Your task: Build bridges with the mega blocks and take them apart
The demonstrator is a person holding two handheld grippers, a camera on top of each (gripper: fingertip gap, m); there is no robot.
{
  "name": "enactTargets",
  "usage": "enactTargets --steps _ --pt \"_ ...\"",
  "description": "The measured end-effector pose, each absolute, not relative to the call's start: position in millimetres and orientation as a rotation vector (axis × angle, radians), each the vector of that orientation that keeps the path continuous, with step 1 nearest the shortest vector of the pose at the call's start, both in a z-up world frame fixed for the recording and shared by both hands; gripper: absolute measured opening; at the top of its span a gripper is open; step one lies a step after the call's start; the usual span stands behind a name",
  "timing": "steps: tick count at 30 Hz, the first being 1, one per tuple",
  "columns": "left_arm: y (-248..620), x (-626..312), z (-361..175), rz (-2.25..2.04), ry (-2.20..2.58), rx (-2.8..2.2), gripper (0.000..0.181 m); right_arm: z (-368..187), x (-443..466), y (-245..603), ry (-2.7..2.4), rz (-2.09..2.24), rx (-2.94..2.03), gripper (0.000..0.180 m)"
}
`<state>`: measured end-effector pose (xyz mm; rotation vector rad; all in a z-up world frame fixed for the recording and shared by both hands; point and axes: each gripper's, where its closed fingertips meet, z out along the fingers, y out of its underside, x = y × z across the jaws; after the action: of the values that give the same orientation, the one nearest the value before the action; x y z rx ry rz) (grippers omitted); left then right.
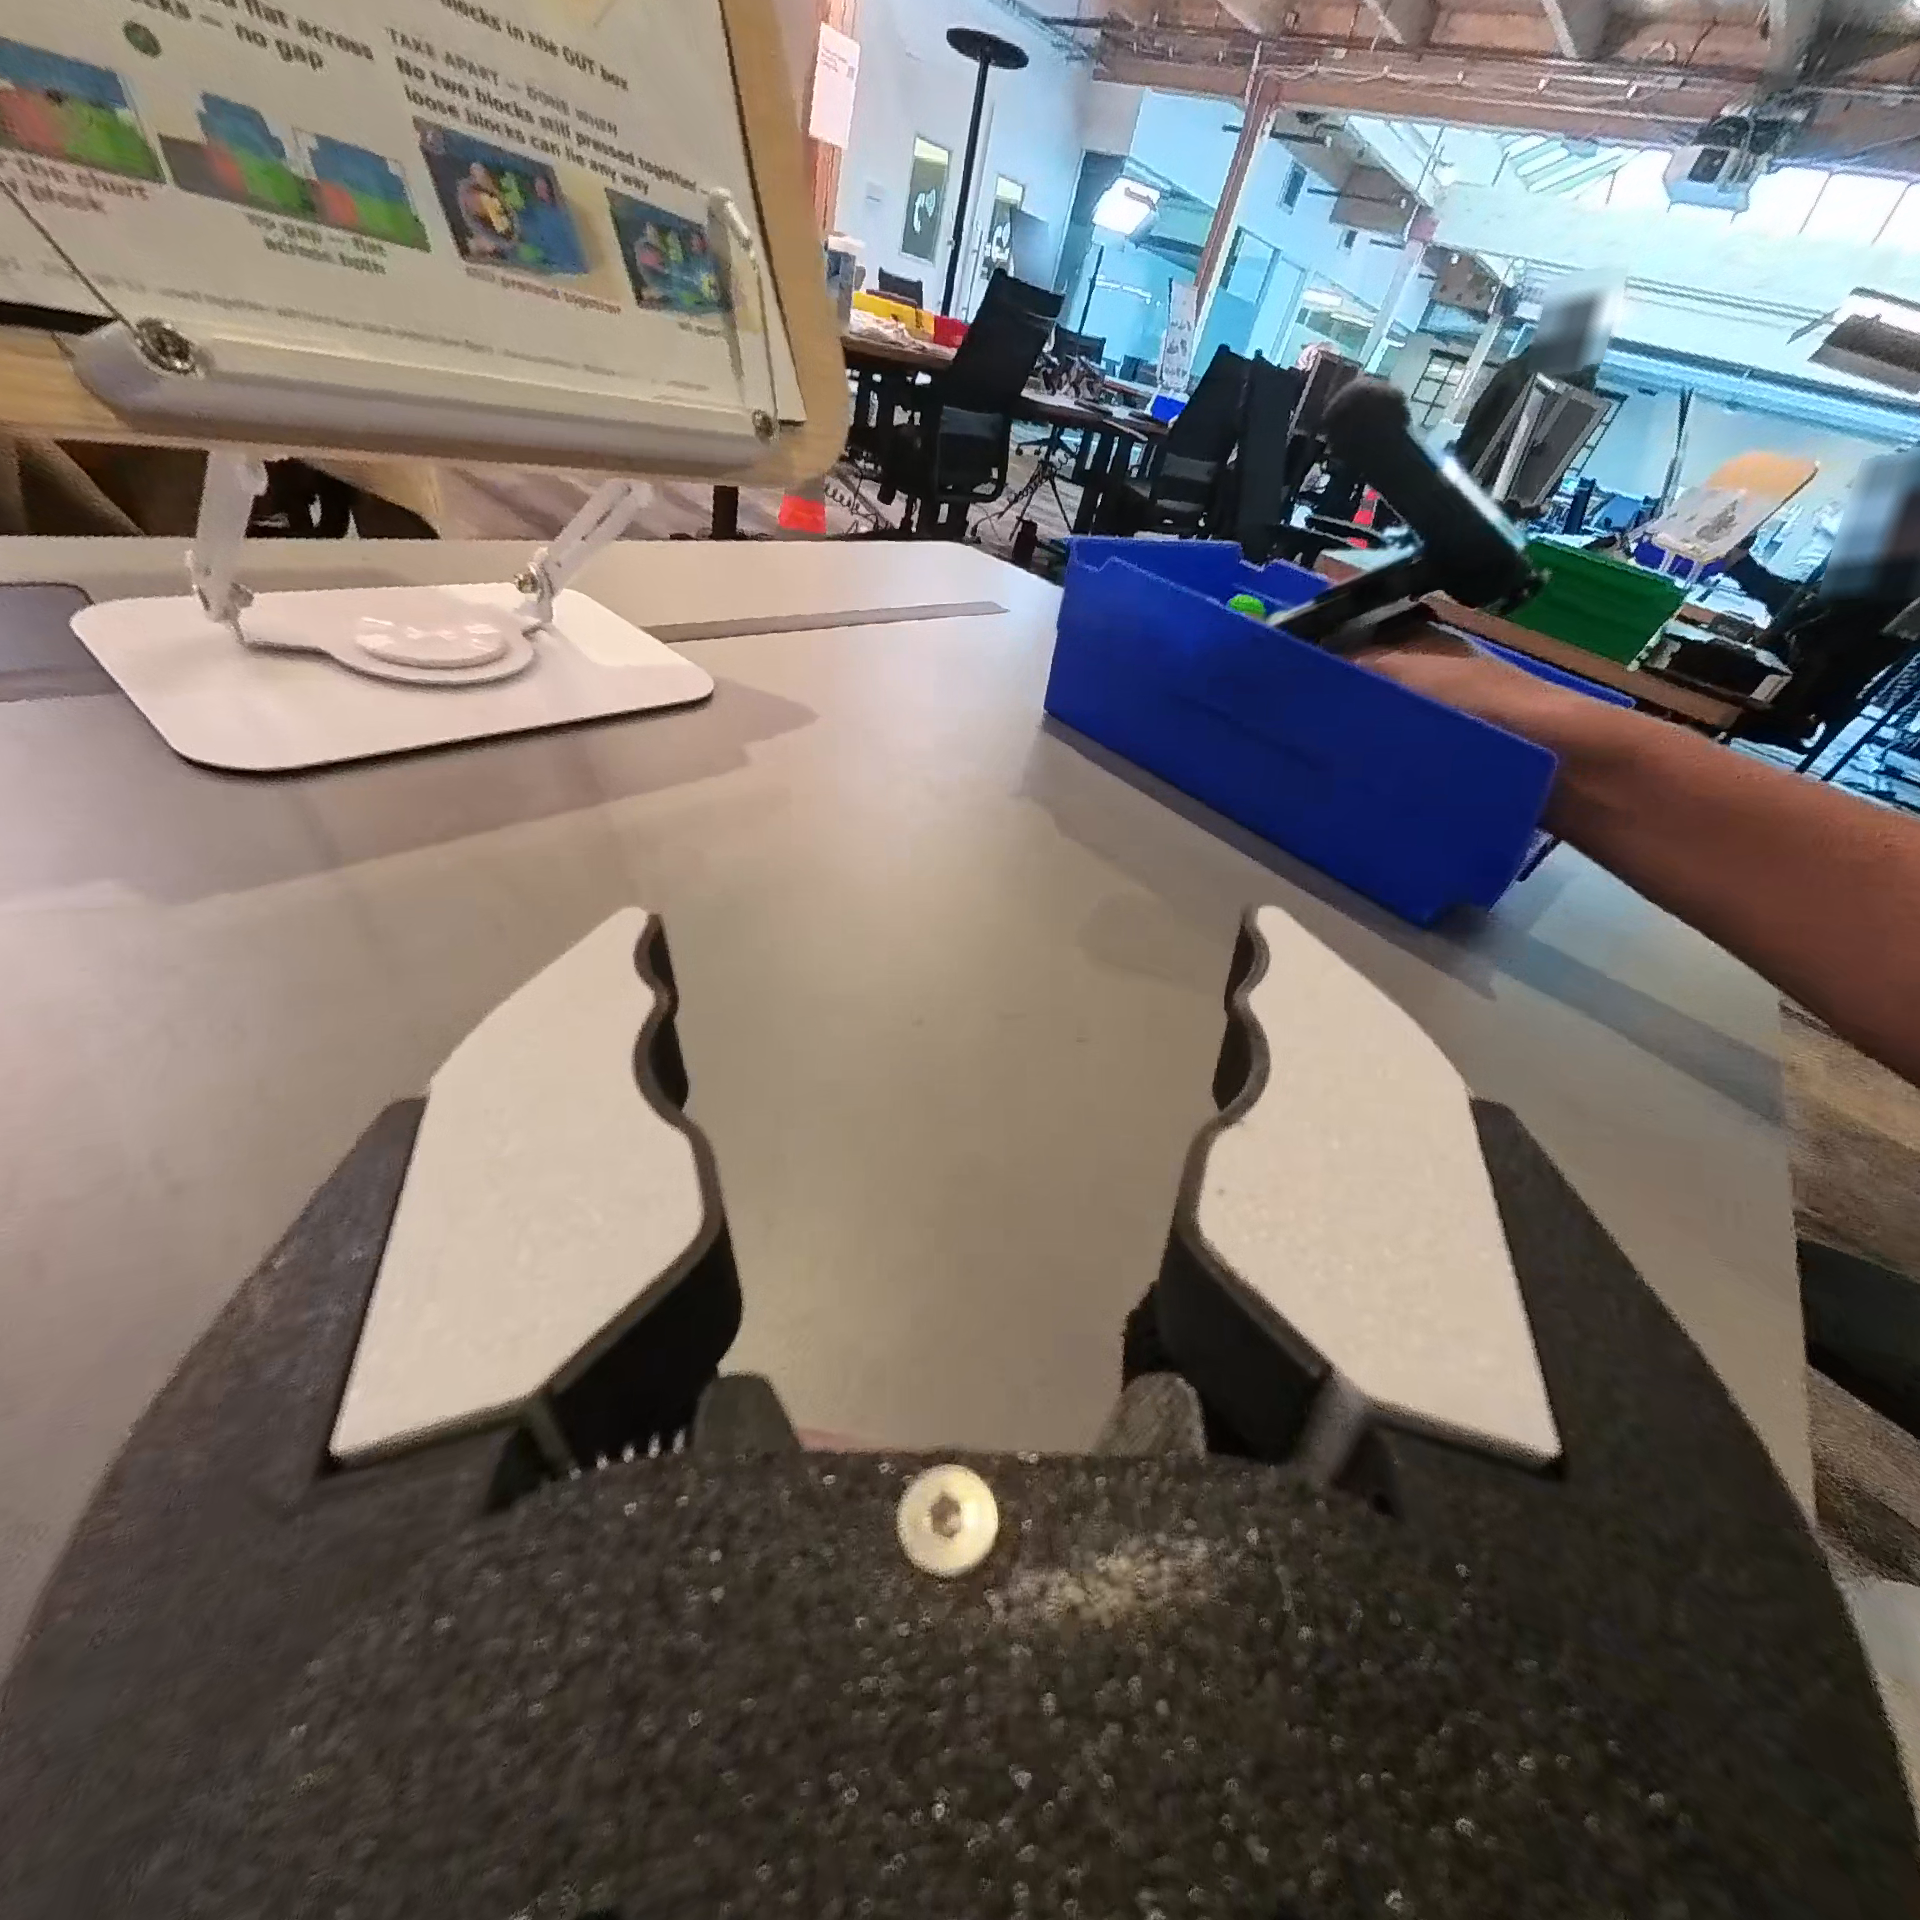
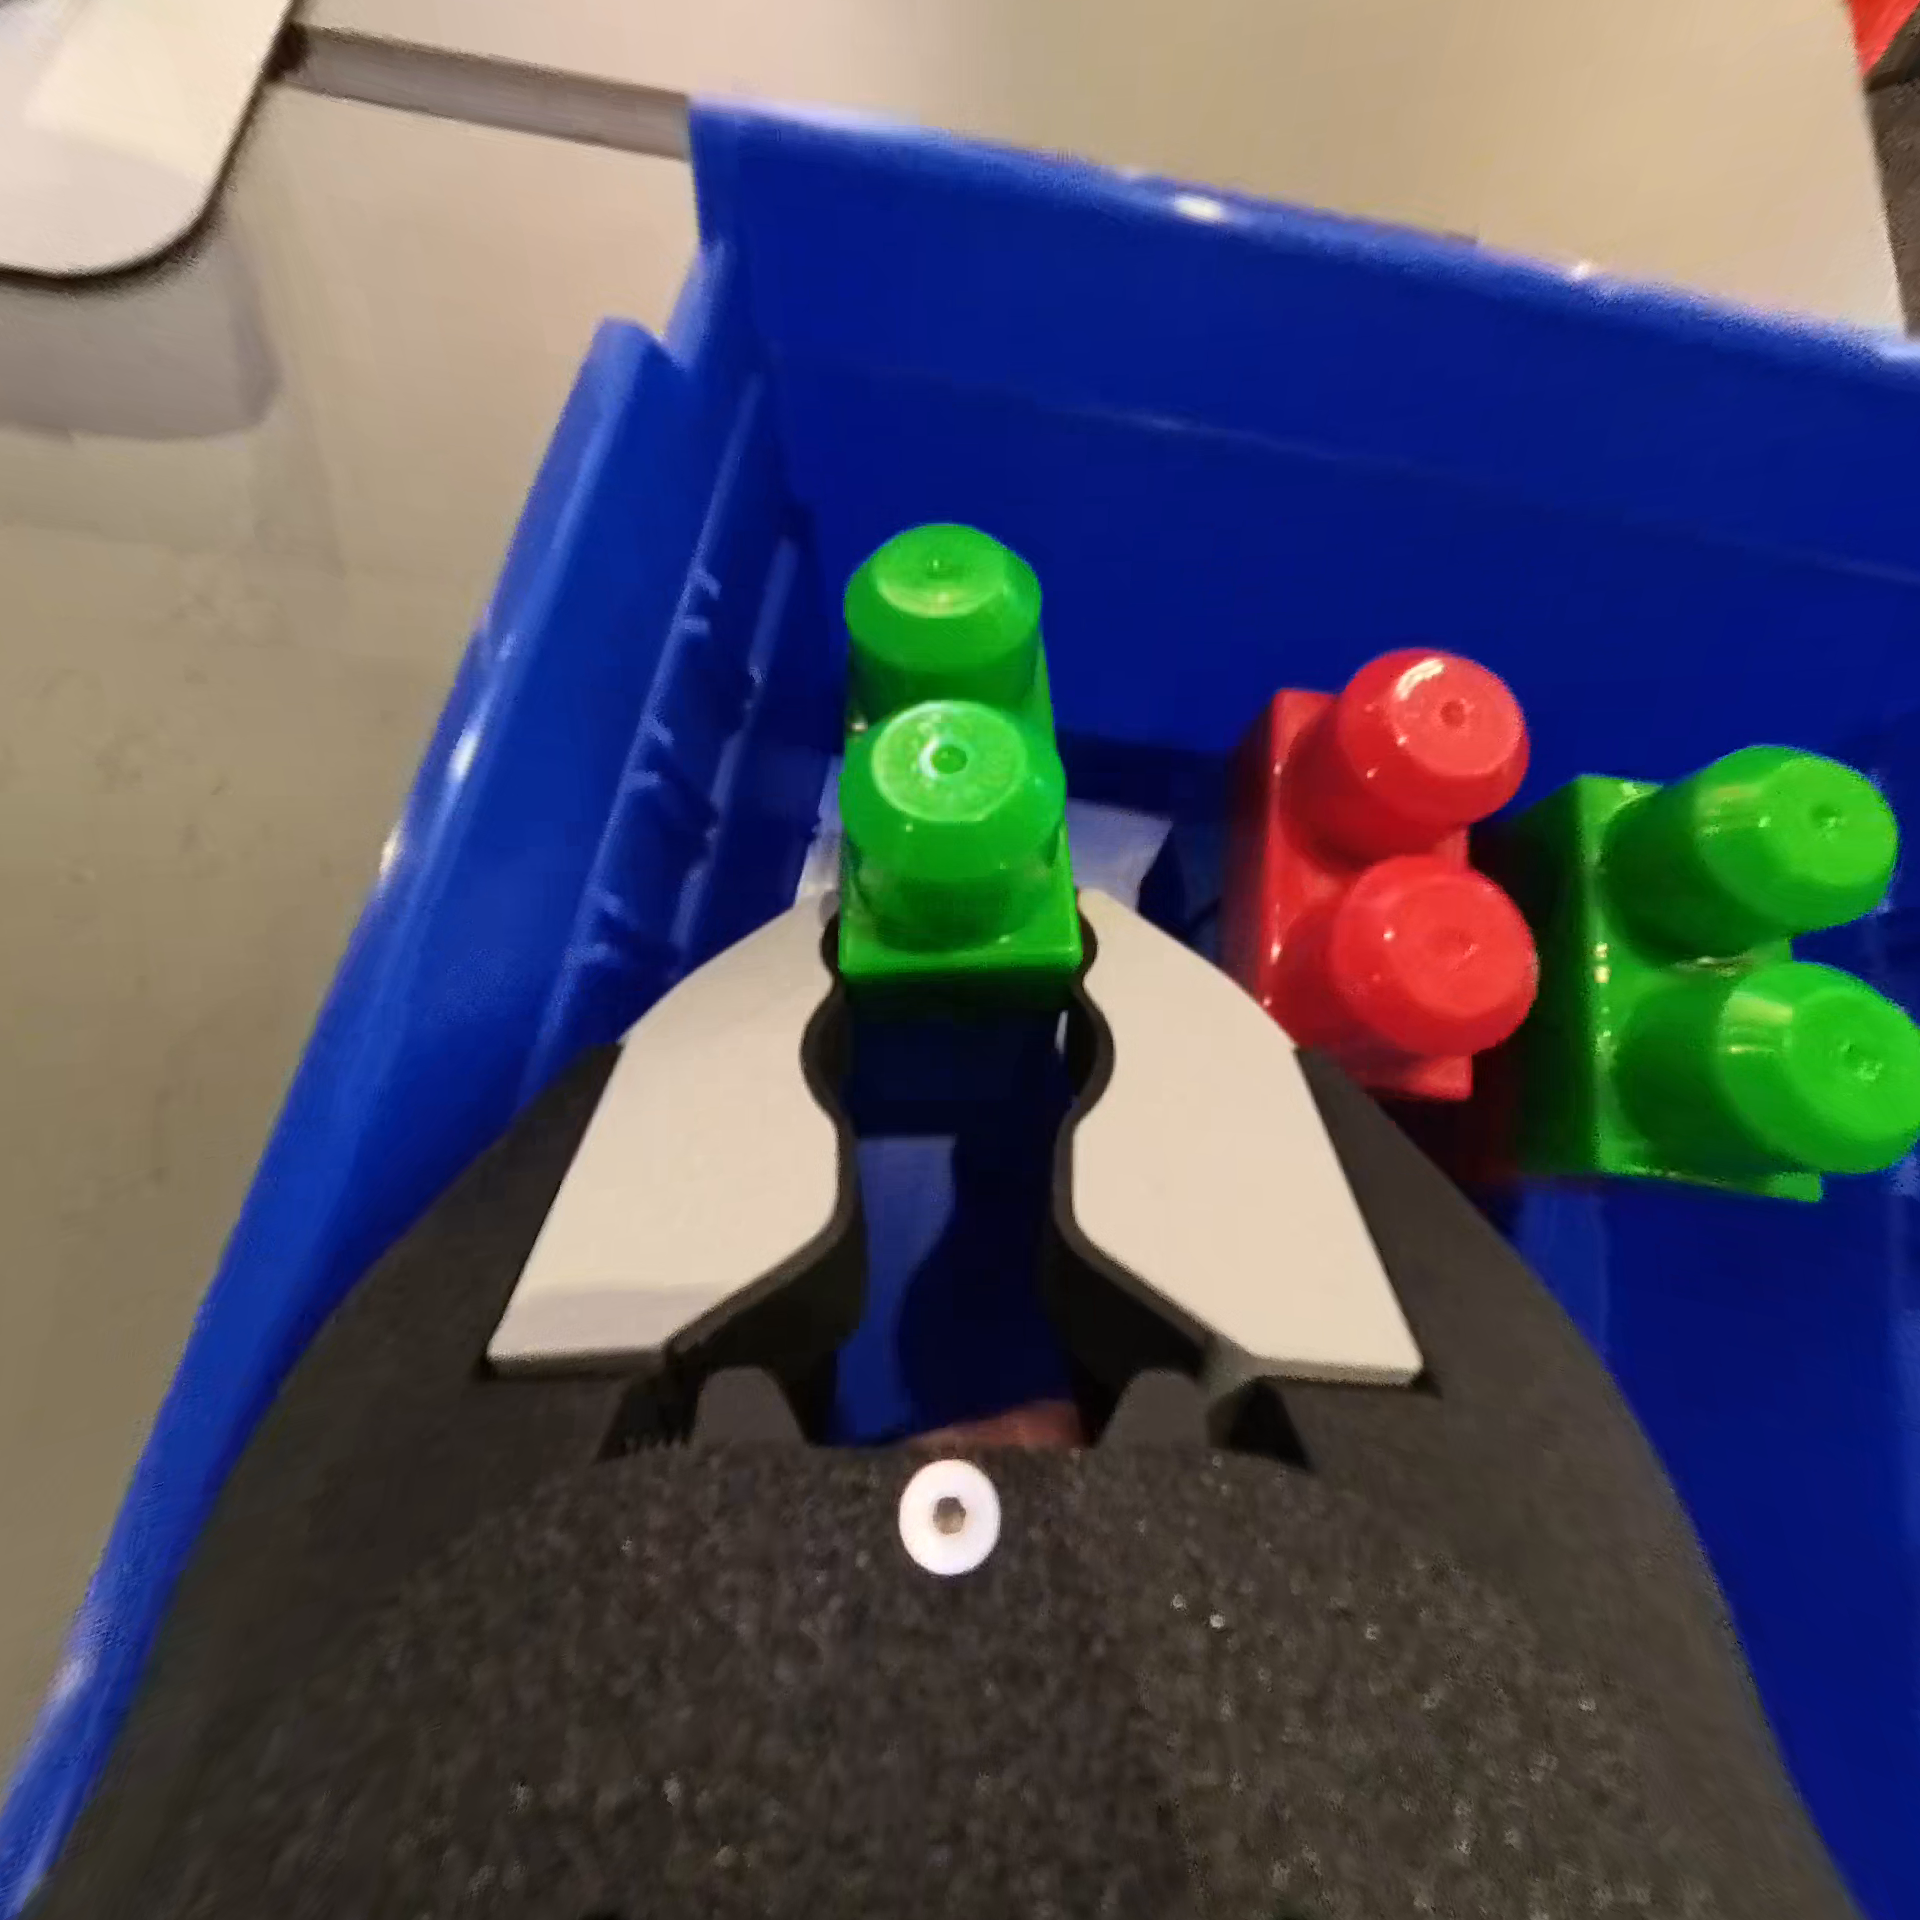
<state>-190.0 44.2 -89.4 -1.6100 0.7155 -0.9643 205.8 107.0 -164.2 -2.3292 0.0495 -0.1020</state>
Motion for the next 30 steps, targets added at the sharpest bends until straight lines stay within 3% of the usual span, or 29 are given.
enactTargets --steps 5,10,16,20,22,25,30 --pt "48 -188 -92 -0.917 0.72 -1.616 0.102 -169 201 103 0.066 -0.008 -2.331 0.039" --pt "46 -186 -92 -0.881 0.74 -1.602 0.1 -171 200 93 0.102 0.093 -2.312 0.053" --pt "51 -188 -96 -0.836 0.725 -1.65 0.101 -72 186 40 0.074 -0.06 -1.979 0.063" --pt "52 -189 -105 -0.825 0.725 -1.72 0.099 -18 89 -3 -0.138 0.002 -1.773 0.061" --pt "52 -190 -108 -0.829 0.725 -1.738 0.098 -25 27 -13 -0.254 0.164 -1.734 0.058" --pt "51 -189 -110 -0.877 0.72 -1.766 0.094 -77 -45 -12 -0.417 0.342 -1.809 0.06" --pt "55 -192 -115 -0.916 0.689 -1.809 0.094 -131 -77 2 -0.555 0.277 -1.881 0.06"
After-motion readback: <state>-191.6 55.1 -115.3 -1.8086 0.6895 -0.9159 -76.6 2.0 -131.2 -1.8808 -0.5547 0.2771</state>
